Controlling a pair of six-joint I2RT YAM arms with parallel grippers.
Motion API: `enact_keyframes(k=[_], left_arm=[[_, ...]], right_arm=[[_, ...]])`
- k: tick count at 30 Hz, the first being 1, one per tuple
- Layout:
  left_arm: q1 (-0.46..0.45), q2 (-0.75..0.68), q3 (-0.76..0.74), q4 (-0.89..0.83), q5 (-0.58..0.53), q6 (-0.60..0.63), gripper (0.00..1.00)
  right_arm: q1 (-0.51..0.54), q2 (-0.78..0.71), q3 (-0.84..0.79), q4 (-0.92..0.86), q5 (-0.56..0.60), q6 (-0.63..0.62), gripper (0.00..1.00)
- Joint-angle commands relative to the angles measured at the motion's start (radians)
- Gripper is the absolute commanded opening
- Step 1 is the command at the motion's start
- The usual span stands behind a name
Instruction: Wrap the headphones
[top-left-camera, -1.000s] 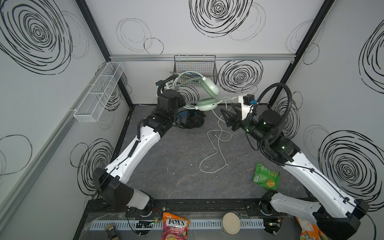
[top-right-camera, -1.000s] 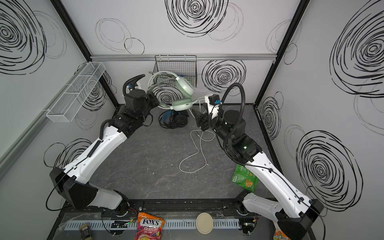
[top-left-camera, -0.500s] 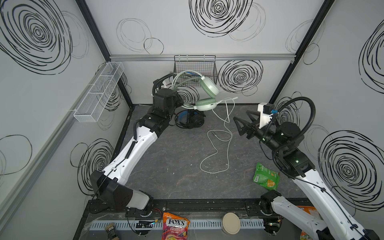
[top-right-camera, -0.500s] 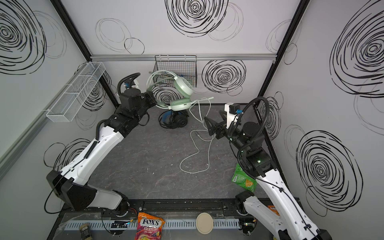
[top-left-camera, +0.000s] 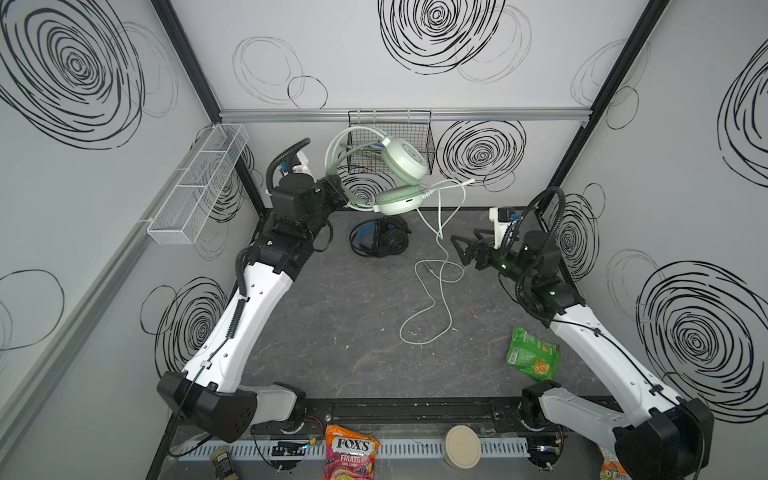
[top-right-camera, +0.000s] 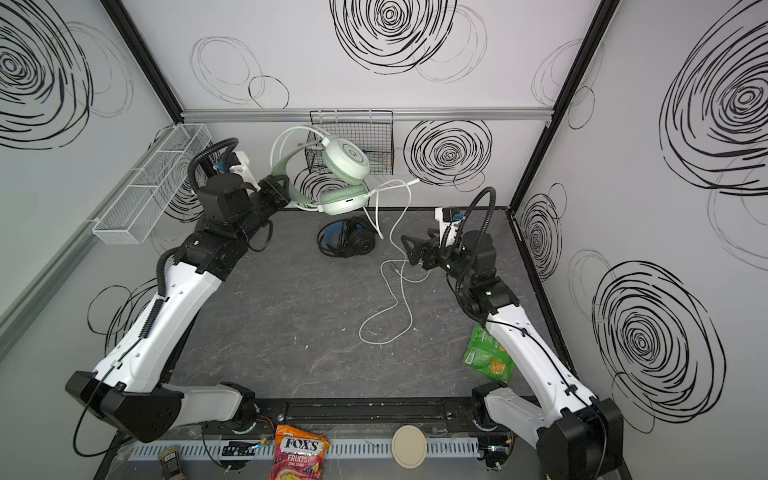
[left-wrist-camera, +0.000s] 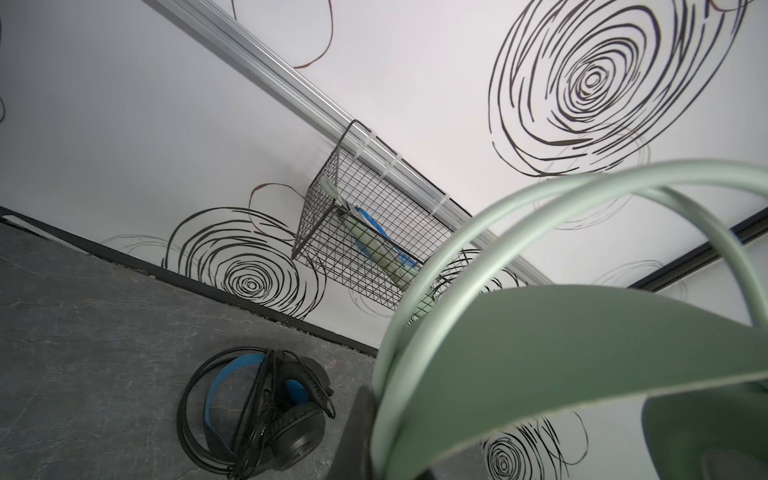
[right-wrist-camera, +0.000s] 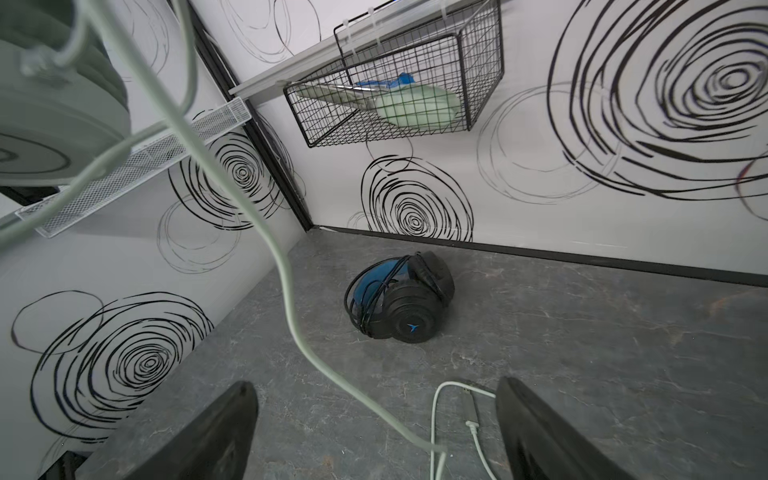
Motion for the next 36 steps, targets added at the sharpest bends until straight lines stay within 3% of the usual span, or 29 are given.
enact_keyframes(k=[1,9,17,25,32,36], left_arm=[[0.015,-0.036,-0.006,0.108,0.058,-0.073,0.00],[0.026,-0.038,-0.017,0.116,0.091,-0.094,0.00],[0.034,-0.049,-0.027,0.125,0.126,-0.120,0.00],[0.045,-0.070,-0.040,0.140,0.158,-0.162,0.00],[0.068,-0.075,-0.029,0.147,0.184,-0.191,0.00],[0.071,-0.069,-0.009,0.147,0.191,-0.196,0.00]], right_arm=[[0.000,0.014,0.046,0.136,-0.096,0.019,0.95],[0.015,0.023,0.058,0.163,-0.193,0.037,0.97],[0.033,0.057,0.068,0.154,-0.128,0.014,0.95],[0.033,0.155,0.099,0.188,-0.160,0.004,0.90],[0.039,0.153,0.032,0.190,-0.170,0.005,0.81],[0.038,0.145,-0.012,0.202,-0.180,0.008,0.68]])
